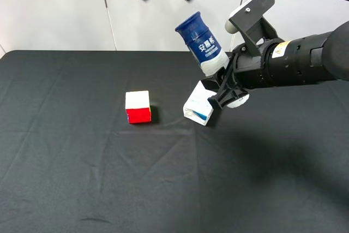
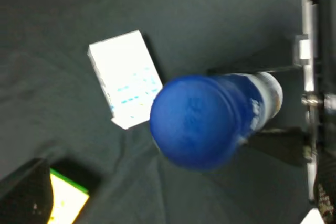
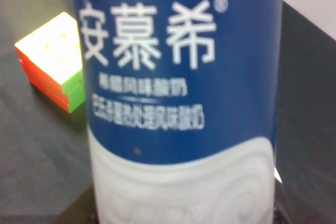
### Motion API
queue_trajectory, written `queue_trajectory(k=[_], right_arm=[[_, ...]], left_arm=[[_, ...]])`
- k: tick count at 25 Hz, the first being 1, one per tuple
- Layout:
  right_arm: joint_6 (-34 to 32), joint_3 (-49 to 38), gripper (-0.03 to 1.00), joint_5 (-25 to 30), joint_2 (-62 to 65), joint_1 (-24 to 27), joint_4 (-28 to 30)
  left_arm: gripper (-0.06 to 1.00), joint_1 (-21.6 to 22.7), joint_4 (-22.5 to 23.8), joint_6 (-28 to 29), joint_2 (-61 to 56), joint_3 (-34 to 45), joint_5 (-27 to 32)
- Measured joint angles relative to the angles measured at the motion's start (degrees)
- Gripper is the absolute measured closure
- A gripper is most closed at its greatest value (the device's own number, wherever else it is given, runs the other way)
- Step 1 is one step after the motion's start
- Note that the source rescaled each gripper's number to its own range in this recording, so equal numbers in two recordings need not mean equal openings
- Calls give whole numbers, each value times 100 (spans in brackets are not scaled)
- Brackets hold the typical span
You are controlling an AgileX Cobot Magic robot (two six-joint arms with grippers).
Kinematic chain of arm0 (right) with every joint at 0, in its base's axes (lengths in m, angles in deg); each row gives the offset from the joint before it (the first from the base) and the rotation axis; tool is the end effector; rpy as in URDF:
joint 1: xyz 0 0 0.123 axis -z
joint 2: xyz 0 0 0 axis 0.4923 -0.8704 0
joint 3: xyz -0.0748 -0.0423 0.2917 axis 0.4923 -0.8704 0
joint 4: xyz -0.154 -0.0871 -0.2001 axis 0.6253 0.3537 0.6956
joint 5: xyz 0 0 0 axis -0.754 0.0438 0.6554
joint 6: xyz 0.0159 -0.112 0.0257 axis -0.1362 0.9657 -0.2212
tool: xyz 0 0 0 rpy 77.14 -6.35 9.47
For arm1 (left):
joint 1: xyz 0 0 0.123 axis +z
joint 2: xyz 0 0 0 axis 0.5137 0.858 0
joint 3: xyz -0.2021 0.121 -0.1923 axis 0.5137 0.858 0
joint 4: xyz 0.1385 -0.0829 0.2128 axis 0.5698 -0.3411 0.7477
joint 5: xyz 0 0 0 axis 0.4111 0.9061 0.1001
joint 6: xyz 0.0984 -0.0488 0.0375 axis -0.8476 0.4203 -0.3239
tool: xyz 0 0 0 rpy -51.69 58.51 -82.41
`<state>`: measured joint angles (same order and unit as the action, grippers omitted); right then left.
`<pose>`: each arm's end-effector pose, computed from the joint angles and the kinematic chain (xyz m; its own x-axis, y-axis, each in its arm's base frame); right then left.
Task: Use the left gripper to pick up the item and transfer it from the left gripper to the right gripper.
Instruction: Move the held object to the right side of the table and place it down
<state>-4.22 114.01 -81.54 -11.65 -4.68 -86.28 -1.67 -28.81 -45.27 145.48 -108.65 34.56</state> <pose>0.2487 0.1711 0.2278 -0.3021 -0.5507 -0.7781 -0.6872 0.6915 -0.2227 0.3268 -0.2515 0.4024 -0.6027 0.4733 -0.6425 0.7247 0.6617 -0.1923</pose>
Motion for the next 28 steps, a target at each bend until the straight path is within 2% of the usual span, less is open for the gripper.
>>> queue_trajectory(k=[3, 8, 12, 16, 28], right_arm=[[0, 0, 88, 0, 0, 0, 0], [0, 0, 88, 0, 0, 0, 0], [0, 0, 88, 0, 0, 0, -2], [-5, 0, 88, 0, 0, 0, -2], [-5, 0, 88, 0, 0, 0, -2]], left_arm=[[-5, 0, 456, 160, -489, -2, 179], [-5, 0, 1726, 662, -1305, 14, 333], [-5, 0, 2341, 915, -2086, 661, 333], [-5, 0, 2510, 1005, -2963, 1928, 333], [-5, 0, 2460, 1269, -5905, 6125, 152]])
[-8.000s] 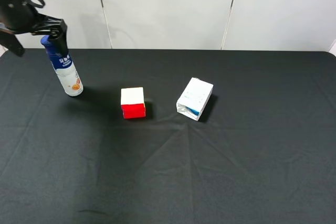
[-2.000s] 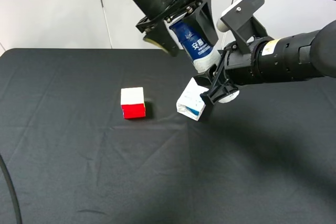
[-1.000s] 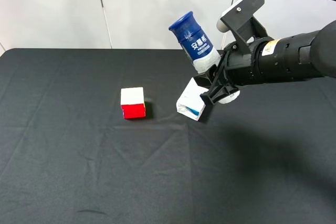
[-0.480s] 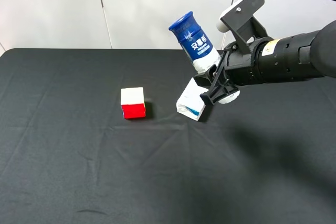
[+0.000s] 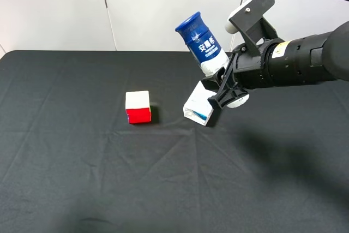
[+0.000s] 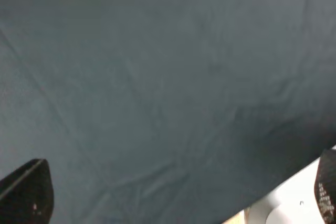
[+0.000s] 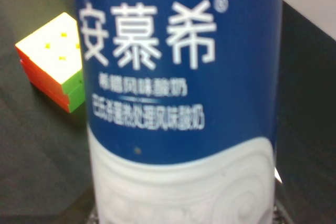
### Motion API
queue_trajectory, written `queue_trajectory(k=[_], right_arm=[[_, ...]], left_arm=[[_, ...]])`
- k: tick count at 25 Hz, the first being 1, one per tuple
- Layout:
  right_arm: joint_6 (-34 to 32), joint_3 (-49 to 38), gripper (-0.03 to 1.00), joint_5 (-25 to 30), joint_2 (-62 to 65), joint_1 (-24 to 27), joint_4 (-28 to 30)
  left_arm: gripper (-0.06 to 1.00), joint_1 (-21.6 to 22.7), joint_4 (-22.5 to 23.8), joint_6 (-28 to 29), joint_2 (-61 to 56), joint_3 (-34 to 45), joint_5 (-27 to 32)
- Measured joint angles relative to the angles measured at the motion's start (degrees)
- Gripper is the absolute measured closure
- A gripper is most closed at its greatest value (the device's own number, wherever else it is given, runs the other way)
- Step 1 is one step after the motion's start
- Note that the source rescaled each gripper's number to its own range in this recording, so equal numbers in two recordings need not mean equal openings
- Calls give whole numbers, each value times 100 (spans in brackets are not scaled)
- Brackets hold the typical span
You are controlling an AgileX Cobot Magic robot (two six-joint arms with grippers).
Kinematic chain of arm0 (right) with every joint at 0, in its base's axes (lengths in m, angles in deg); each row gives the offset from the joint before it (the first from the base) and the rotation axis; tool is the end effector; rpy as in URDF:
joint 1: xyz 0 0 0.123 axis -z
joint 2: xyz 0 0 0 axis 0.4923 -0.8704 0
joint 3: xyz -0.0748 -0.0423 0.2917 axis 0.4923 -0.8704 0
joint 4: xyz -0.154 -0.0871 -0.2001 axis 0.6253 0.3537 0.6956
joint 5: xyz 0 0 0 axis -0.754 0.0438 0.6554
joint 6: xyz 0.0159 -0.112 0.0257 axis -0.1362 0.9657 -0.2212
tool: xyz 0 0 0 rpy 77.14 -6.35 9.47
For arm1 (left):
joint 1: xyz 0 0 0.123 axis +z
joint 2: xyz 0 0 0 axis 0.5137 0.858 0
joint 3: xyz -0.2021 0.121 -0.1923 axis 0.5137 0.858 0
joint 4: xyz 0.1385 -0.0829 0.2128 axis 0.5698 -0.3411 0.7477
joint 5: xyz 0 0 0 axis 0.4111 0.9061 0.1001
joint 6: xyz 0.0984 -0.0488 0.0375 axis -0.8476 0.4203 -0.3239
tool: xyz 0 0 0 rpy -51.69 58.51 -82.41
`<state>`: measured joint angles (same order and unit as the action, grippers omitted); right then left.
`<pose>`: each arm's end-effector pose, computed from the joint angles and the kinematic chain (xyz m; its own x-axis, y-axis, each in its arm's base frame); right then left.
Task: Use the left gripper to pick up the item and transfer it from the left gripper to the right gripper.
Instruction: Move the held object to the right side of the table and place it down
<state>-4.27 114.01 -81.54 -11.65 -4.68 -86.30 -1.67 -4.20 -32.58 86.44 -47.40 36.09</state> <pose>0.2487 0.1711 0.2278 -0.3029 -0.5499 -0.7784 -0.6868 0.6922 -0.2217 0.1029 -0.0560 0.3133 -0.6776 0.4881 -0.5500 0.5361 0.8399 0.0850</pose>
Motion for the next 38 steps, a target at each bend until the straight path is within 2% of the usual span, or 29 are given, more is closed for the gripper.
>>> queue_trajectory(k=[5, 10, 15, 29, 31, 34, 38], right_arm=[[0, 0, 88, 0, 0, 0, 0], [-7, 0, 88, 0, 0, 0, -4], [-74, 0, 88, 0, 0, 0, -4], [-350, 0, 88, 64, 0, 0, -37], [-563, 46, 88, 349, -5, 0, -47], [-928, 352, 88, 1239, -6, 144, -47], [-1766, 910, 88, 2104, -11, 724, 82]], left_arm=[[-5, 0, -131, 232, -1494, 854, -49], [-5, 0, -141, 337, -2911, 1199, -145], [-5, 0, -138, 347, -3853, 1490, -350], [-5, 30, -99, 334, -4001, 1566, -514], [-5, 283, -99, 334, -4001, 1566, -514], [-5, 965, -99, 332, -4001, 1566, -514], [-5, 1946, -99, 332, -4001, 1566, -517]])
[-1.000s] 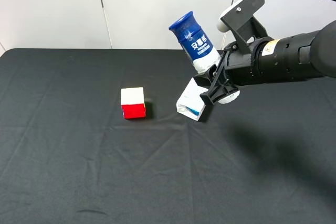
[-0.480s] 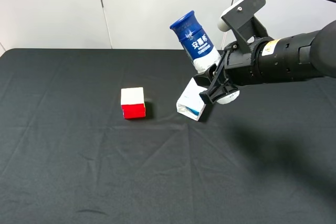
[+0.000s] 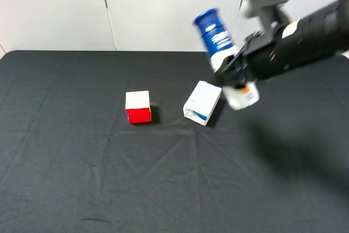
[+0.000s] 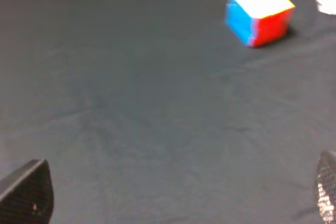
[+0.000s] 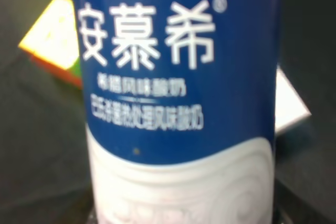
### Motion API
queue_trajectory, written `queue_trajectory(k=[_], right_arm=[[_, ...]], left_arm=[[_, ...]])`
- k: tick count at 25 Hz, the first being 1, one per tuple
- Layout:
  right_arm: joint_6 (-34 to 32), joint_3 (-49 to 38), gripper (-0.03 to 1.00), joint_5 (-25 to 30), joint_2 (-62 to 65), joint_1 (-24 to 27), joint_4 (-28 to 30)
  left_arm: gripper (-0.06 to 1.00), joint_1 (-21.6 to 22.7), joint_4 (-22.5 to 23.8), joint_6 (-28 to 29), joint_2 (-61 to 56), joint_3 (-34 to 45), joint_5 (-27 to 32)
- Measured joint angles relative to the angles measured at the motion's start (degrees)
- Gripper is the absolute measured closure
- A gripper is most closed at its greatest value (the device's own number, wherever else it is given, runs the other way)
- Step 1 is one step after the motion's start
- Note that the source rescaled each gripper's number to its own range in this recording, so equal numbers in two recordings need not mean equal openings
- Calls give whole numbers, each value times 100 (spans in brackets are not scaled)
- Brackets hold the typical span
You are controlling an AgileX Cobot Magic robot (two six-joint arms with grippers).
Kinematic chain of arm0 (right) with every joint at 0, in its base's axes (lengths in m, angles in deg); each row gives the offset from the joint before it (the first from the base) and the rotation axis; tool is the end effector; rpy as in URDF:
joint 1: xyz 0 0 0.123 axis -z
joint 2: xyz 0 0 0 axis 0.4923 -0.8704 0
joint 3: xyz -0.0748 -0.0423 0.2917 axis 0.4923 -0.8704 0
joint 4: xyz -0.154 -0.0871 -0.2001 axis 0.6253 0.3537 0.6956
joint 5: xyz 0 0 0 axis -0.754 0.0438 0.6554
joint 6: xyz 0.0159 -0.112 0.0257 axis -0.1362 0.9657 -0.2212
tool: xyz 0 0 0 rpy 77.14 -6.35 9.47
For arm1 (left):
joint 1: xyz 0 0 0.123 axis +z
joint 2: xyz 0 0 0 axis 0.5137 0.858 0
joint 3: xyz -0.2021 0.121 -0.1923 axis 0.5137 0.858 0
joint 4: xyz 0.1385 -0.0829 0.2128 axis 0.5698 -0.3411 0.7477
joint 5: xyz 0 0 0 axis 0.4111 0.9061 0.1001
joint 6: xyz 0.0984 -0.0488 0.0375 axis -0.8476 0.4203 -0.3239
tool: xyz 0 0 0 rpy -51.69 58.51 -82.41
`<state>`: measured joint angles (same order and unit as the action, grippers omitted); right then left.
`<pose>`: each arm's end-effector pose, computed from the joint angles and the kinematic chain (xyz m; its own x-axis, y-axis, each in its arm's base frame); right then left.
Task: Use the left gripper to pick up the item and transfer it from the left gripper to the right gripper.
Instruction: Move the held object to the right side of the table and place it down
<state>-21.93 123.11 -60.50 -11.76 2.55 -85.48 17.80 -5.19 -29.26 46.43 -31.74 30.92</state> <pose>0.2644 0.1519 0.2501 -0.6400 -0.3490 -0.6846 -0.5446 0.8345 0.0838 0.0128 0.0033 0.2735 -0.4430 0.0893 -0.8920 0.1745 0.9846 0.0119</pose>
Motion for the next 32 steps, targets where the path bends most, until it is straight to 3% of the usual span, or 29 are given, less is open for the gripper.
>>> queue_trajectory(k=[5, 9, 11, 32], right_arm=[[-1051, 245, 88, 882, -74, 1175, 677], [-1127, 256, 88, 1503, -523, 1923, 829], [-1127, 256, 88, 1502, -788, 2079, 829], [-1122, 268, 88, 668, -2402, 2139, 926]], left_arm=[[-5, 992, 0, 0, 0, 0, 0], [-5, 1362, 0, 0, 0, 0, -3], [-5, 1408, 0, 0, 0, 0, -3], [-4, 1408, 0, -11, 0, 0, -14]])
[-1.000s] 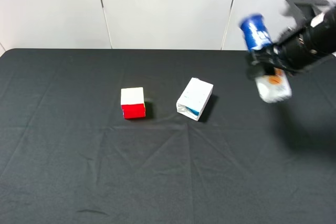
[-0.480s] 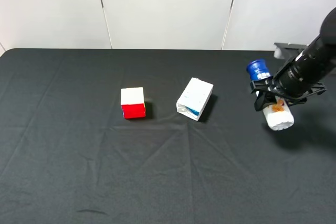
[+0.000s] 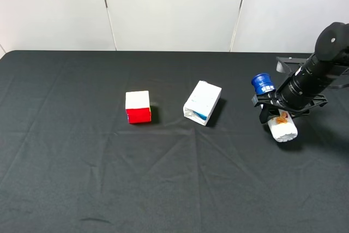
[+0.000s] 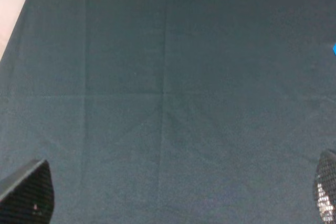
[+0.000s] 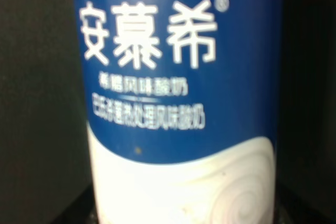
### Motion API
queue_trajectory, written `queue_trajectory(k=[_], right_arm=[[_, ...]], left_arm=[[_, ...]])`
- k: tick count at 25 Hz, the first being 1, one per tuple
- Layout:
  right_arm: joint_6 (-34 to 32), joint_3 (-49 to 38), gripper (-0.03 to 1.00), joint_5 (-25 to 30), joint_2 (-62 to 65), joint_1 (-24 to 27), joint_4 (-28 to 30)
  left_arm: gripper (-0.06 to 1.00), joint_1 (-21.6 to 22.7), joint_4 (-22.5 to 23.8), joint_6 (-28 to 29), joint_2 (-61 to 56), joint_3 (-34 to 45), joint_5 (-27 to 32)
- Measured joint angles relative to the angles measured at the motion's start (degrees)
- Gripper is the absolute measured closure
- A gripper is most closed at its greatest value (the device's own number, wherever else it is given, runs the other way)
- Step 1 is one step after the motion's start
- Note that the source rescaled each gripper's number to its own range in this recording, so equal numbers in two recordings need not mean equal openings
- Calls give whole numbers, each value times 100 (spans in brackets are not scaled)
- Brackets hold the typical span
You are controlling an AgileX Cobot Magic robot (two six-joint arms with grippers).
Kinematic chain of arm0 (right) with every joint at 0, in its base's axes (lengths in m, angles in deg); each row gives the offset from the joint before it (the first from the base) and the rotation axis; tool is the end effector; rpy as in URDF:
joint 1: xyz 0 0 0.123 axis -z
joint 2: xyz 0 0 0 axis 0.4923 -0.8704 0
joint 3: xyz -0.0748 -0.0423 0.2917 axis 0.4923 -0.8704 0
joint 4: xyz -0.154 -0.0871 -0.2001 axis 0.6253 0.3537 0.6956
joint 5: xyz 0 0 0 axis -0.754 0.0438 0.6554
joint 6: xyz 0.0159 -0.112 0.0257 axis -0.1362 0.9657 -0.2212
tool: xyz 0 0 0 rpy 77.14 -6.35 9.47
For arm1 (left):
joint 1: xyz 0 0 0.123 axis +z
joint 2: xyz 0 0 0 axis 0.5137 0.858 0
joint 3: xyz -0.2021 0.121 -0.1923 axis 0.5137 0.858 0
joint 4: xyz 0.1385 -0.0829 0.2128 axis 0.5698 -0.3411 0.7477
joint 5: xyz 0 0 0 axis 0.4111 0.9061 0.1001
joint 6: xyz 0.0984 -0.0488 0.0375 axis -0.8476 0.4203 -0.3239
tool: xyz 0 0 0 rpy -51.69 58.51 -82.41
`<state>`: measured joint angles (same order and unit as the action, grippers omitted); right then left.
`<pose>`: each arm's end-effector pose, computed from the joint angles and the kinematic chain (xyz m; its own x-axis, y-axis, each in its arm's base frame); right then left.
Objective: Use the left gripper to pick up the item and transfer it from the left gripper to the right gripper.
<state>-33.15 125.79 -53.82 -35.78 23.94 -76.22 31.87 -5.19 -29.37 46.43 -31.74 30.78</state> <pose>0.3266 0.0423 0.1210 -0.9666 -0.0786 -0.2440 -0.1037 0.9904 0.0918 0.0118 0.0063 0.2738 -0.4494 -0.0190 -0.8931 -0.0691 0.9975 0.0135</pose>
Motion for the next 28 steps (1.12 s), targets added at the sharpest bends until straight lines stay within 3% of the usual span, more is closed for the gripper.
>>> queue_trajectory(k=[6, 7, 8, 9, 10, 12, 20, 28], right_arm=[[0, 0, 87, -45, -5, 0, 112], [0, 0, 70, -73, -5, 0, 125], [0, 0, 41, -85, -5, 0, 130], [-6, 13, 26, -84, -5, 0, 135], [-6, 20, 14, -78, -5, 0, 135], [-21, 20, 4, -71, -5, 0, 141], [-28, 58, -3, 92, 29, 0, 141], [-150, 1088, -3, 2014, 882, 0, 142]], left_arm=[[-4, 0, 0, -6, 0, 0, 0], [-4, 0, 0, -6, 0, 0, 0], [-4, 0, 0, -6, 0, 0, 0], [-4, 0, 0, -6, 0, 0, 0], [-4, 0, 0, -6, 0, 0, 0], [-4, 0, 0, -6, 0, 0, 0], [-4, 0, 0, -6, 0, 0, 0], [-4, 0, 0, -6, 0, 0, 0]])
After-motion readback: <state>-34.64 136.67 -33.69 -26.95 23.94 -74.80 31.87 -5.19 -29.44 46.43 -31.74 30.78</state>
